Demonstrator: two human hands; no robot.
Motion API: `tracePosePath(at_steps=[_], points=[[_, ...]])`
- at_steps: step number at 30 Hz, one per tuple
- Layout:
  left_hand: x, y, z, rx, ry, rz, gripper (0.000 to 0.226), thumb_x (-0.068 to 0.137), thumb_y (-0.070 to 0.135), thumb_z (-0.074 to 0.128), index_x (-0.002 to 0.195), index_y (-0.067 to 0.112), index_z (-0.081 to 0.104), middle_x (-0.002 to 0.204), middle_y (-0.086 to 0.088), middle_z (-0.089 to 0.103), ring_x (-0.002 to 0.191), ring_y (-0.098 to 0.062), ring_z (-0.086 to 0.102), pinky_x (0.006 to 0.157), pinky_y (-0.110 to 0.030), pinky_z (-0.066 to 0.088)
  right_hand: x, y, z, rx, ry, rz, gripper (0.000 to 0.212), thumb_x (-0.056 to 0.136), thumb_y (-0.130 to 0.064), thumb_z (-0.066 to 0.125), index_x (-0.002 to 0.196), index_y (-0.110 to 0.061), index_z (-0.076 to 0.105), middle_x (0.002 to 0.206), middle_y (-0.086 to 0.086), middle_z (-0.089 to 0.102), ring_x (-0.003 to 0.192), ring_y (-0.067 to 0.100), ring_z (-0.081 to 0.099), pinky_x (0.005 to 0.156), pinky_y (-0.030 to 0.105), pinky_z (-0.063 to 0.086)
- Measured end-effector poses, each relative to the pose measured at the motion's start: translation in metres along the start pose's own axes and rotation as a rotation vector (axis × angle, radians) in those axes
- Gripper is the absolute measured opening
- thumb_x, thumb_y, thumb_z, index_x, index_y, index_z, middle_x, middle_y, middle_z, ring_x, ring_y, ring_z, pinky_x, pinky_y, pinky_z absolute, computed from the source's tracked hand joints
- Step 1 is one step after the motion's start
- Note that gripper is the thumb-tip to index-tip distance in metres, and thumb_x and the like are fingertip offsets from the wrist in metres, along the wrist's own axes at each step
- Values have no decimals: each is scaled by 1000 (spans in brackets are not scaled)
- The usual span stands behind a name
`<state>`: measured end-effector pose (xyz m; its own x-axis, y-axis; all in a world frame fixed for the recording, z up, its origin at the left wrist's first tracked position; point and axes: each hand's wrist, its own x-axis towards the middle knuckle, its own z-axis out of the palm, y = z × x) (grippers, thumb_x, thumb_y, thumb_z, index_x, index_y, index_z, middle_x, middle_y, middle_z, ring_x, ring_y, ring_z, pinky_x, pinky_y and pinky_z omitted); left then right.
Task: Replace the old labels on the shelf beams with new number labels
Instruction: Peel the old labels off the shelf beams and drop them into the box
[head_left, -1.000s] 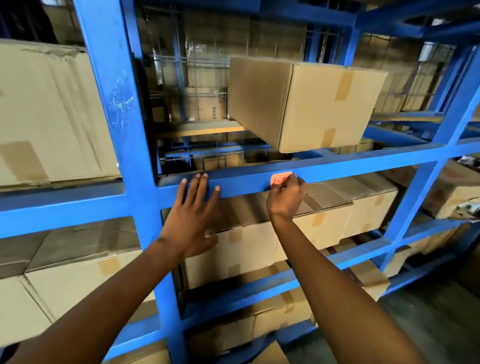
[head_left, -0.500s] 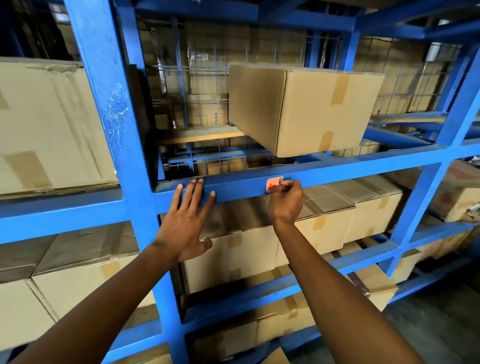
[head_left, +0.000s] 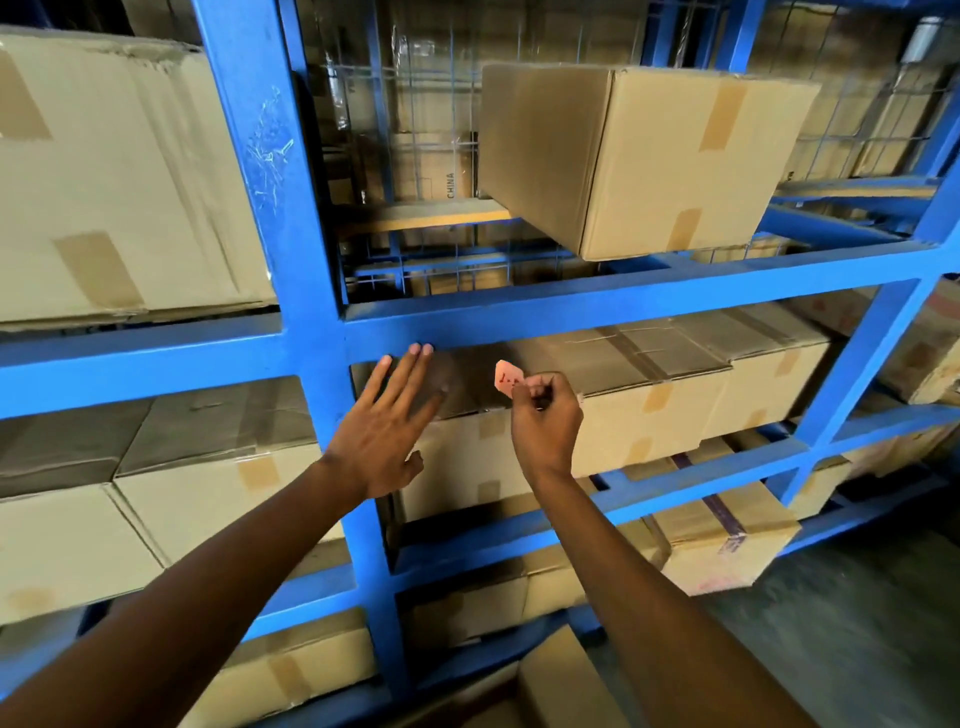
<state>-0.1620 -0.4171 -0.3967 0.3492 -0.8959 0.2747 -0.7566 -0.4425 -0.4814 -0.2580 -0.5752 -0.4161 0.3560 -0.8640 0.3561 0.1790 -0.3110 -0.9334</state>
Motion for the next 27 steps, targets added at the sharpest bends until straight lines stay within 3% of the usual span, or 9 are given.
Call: tracePosePath(at_steps=[3, 6, 10, 13, 15, 20, 23, 25, 27], points=[[-34, 7, 30, -20, -144, 28, 79, 81, 41, 46, 147, 14, 14, 149, -28, -20, 139, -41, -21, 116, -53, -5, -41, 33, 10, -34, 4, 51, 20, 86, -27, 65, 69, -16, 60, 62, -6, 59, 59, 4, 52, 60, 20, 45], [-65, 6, 64, -1, -252, 95, 74, 84, 39, 45, 146, 9, 19, 153, -28, -4, 141, -40, -12, 113, -52, -10, -80, 75, 18, -162, -39, 185, 17, 88, -16, 58, 72, -14, 65, 71, 5, 68, 67, 19, 61, 60, 26, 46], [-85, 3, 106, 103, -364, 254, 68, 87, 37, 45, 143, 4, 26, 155, -25, 5, 142, -38, -14, 103, -53, -26, -121, 123, 19, -458, -93, 321, 17, 83, -8, 51, 77, -13, 67, 78, 9, 70, 77, 29, 63, 59, 24, 34], [-85, 0, 132, 126, -336, 352, 53, 87, 39, 45, 131, 8, 47, 155, -24, 9, 144, -36, -6, 102, -59, -23, -156, 159, 26, -573, -132, 487, 13, 80, -7, 56, 86, -7, 68, 94, 15, 71, 92, 33, 64, 76, 32, 49], [-83, -2, 146, 126, -332, 427, 51, 82, 41, 49, 123, 11, 55, 153, -27, 15, 144, -38, -1, 103, -61, -24, -175, 178, 28, -582, -116, 625, 17, 83, -13, 58, 95, -4, 66, 101, 19, 69, 98, 35, 63, 85, 39, 50], [-77, -7, 171, 104, -212, 485, 54, 68, 38, 60, 116, 14, 59, 138, -22, 47, 142, -35, 18, 109, -57, -18, -215, 199, 27, -543, -108, 855, 9, 83, -15, 56, 84, -17, 65, 88, 9, 63, 83, 25, 61, 81, 39, 55], [-80, -8, 179, 114, -167, 489, 50, 75, 38, 55, 118, 13, 54, 137, -17, 47, 143, -32, 12, 104, -56, -27, -230, 204, 27, -590, 45, 919, 16, 75, -13, 53, 70, -1, 62, 68, 10, 56, 66, 23, 57, 65, 36, 51], [-77, -8, 184, 125, -127, 494, 47, 77, 38, 52, 116, 13, 54, 136, -16, 48, 143, -32, 12, 103, -57, -28, -230, 209, 25, -601, 92, 947, 17, 77, -13, 53, 74, -1, 65, 68, 10, 56, 69, 21, 57, 63, 30, 45], [-77, -9, 188, 124, -95, 503, 45, 76, 38, 53, 113, 12, 56, 134, -16, 50, 143, -32, 15, 105, -57, -25, -227, 214, 21, -583, 133, 970, 12, 77, -11, 57, 74, -5, 67, 72, 12, 61, 67, 23, 60, 63, 32, 49]])
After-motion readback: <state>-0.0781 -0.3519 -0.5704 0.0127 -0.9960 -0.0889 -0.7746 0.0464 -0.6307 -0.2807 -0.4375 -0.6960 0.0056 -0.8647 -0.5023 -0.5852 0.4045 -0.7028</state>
